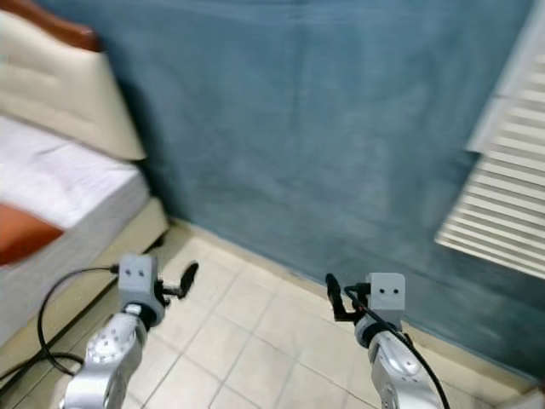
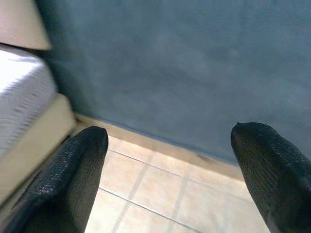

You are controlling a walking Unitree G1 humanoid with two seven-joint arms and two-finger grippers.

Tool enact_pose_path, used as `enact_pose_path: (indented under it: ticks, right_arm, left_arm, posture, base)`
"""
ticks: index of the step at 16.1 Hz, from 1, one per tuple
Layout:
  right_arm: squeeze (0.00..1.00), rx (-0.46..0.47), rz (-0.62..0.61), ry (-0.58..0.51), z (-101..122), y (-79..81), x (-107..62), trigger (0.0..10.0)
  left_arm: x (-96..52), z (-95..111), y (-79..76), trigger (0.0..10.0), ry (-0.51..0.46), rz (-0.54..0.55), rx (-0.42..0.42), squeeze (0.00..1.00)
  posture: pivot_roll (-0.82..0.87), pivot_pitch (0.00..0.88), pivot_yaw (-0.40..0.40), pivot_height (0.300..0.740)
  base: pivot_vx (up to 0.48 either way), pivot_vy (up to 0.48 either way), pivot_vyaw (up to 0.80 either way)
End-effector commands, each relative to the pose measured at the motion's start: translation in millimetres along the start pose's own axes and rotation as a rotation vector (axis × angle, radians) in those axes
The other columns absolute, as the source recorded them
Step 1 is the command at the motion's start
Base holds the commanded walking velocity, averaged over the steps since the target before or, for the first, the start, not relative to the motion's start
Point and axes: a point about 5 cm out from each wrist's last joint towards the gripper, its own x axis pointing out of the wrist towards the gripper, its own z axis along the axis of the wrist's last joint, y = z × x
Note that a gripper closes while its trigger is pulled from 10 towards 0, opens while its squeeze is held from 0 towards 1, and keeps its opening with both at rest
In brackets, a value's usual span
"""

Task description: Clean up the room

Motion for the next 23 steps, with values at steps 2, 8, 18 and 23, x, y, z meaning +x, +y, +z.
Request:
enact_pose_path:
  ticks: [2, 8, 18, 23]
  right_arm:
    - [1.0, 0.011, 0.011, -0.008, 0, -0.1, 3.3, 10.0]
    - [1.0, -0.022, 0.039, -0.027, 2, 0.1, 11.8, 10.0]
    - [1.0, -0.042, 0.111, -0.076, 4, 10.6, 21.4, 10.0]
    - [1.0, -0.029, 0.143, -0.073, 4, 13.6, 25.2, 10.0]
  left_arm:
    - [3.9, -4, 1.8, 10.0, 0.024, 0.022, 0.019, 0.0]
    - [12.3, -1, 11.8, 10.0, 0.015, 0.086, -0.017, 0.0]
    - [20.6, 12, 7.9, 10.0, -0.055, 0.117, 0.053, 0.0]
    - [21.3, 13, 5.1, 10.0, -0.073, 0.127, 0.043, 0.0]
  posture:
    - [-0.15, 0.045, 0.064, 0.74]
    - [-0.13, 0.027, 0.066, 0.74]
    - [-0.11, 0.003, 0.058, 0.74]
    - [-0.12, 0.011, 0.06, 0.74]
  base:
    - [0.0, 0.0, 0.6]
    - [0.0, 0.0, 0.59]
    - [0.0, -0.084, 0.59]
    - [0.25, -0.406, 0.59]
